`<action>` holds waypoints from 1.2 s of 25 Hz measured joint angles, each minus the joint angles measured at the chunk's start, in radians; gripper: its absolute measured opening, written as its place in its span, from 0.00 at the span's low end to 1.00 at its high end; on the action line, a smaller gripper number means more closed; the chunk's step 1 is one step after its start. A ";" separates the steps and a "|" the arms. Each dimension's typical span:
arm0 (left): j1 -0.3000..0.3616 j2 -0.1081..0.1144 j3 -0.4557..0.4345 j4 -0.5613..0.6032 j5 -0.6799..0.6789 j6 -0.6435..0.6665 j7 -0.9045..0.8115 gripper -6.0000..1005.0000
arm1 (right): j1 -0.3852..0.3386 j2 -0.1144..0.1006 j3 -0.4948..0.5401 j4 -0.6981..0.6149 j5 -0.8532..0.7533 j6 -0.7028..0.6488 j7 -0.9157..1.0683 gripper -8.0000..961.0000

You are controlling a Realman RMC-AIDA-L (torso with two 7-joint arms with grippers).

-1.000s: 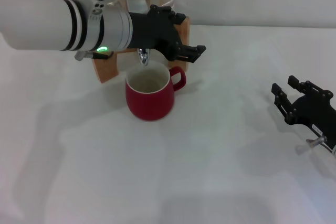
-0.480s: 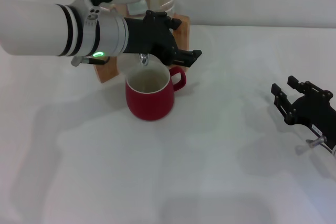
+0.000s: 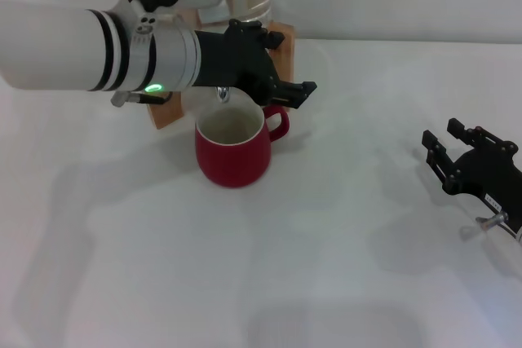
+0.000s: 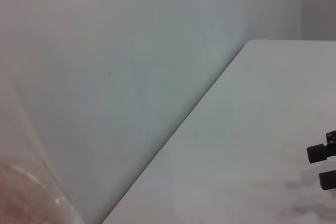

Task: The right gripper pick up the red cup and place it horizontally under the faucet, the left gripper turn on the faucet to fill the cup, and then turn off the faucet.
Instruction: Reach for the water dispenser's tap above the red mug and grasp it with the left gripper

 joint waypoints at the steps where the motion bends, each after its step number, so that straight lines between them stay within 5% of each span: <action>1: 0.005 0.000 0.003 0.009 0.002 -0.002 -0.004 0.87 | 0.000 0.000 0.000 0.000 0.000 0.000 0.000 0.42; 30: 0.072 0.003 0.008 0.125 0.045 -0.069 -0.079 0.87 | 0.000 0.000 -0.002 0.000 -0.002 -0.002 0.000 0.42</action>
